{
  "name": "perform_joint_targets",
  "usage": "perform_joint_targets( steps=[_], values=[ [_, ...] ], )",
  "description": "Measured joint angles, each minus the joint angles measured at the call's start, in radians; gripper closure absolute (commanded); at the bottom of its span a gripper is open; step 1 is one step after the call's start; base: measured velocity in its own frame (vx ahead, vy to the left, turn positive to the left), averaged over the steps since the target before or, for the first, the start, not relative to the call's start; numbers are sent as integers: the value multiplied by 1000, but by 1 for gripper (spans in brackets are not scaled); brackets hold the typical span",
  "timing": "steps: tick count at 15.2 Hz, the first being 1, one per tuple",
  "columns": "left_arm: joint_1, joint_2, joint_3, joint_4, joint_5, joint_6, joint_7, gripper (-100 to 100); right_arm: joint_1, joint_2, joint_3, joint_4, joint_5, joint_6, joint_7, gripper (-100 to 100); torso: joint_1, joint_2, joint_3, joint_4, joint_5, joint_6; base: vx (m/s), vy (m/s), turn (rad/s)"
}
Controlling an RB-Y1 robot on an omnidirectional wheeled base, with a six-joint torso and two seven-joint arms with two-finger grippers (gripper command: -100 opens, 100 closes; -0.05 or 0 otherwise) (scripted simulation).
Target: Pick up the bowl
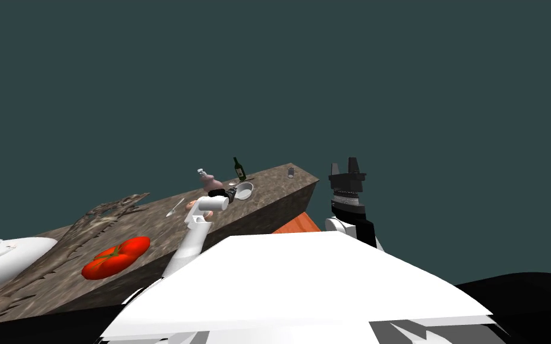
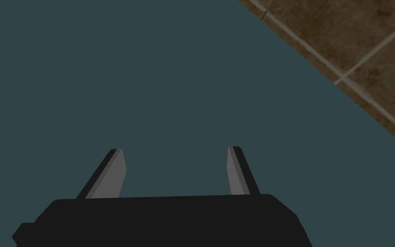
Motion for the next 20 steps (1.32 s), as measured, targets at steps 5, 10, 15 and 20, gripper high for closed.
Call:
perform_joint_targets(
  steps=[5,10,15,20],
  values=[
    [-30,9,2,18,6,93,-5,-100,0,0,0,0,0,0,0,0,0,0,0,0,0,0,6,-10,-29],
    [-60,22,6,32,16,186,-11,-100,0,0,0,0,0,0,0,0,0,0,0,0,0,0,6,-11,-34],
    [-88,31,8,46,22,275,-16,-100,0,0,0,0,0,0,0,0,0,0,0,0,0,0,7,-10,-25],
    [-118,39,9,61,29,365,-20,-100,0,0,0,0,0,0,0,0,0,0,0,0,0,0,7,-9,-29]
  ],
)
